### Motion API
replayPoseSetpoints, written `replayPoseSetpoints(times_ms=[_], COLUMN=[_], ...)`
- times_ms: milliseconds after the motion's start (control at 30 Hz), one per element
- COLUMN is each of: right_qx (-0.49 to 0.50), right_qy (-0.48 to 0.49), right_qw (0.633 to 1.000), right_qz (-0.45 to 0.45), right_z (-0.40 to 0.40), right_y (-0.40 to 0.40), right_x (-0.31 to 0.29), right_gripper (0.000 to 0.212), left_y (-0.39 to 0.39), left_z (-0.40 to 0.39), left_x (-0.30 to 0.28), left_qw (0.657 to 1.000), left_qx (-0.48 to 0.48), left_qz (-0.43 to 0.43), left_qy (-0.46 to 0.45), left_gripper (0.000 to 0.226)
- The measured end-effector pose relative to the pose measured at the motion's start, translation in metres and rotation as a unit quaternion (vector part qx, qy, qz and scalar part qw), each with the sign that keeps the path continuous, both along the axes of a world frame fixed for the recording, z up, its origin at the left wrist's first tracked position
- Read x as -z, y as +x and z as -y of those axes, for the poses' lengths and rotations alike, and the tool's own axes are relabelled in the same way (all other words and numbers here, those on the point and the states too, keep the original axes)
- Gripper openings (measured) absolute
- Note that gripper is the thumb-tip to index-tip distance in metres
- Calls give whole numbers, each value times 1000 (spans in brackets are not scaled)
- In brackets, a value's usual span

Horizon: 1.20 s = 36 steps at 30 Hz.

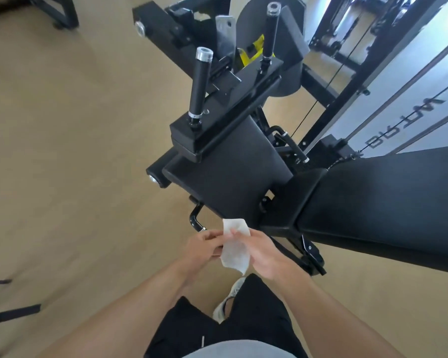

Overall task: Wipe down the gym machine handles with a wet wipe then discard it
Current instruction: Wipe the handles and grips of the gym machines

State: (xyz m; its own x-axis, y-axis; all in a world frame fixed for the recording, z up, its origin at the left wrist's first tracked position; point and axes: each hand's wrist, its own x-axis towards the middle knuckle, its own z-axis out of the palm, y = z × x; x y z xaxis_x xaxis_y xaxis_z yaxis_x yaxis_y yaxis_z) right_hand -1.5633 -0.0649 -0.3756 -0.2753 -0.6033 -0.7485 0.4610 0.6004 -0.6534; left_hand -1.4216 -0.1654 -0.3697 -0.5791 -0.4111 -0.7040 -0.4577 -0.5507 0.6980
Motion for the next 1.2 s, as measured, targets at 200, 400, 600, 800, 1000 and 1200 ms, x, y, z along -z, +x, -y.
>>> replayPoseSetpoints(times_ms=[200, 400, 600, 800, 1000, 1200], right_qx=[99, 142, 155, 9, 8, 36], right_qy=[-7, -34, -54, -92, -53, -21], right_qw=[994, 979, 959, 986, 992, 981], right_qz=[53, 145, 229, 136, 113, 190], right_z=[7, 38, 80, 109, 118, 107], right_y=[-40, -116, -226, -314, -364, -395], right_x=[0, -6, 1, 6, 13, 26], right_gripper=[48, 36, 82, 26, 55, 46], left_y=[-40, -111, -209, -308, -379, -419], left_z=[22, 51, 87, 117, 138, 145], left_x=[3, 9, 4, -7, -9, -2], left_qw=[996, 997, 994, 991, 986, 983], left_qx=[-34, -16, -17, -24, -16, 44], left_qz=[50, 64, 90, 108, 137, 117], left_qy=[-58, -32, -57, -79, -94, -131], left_gripper=[17, 26, 13, 21, 33, 16])
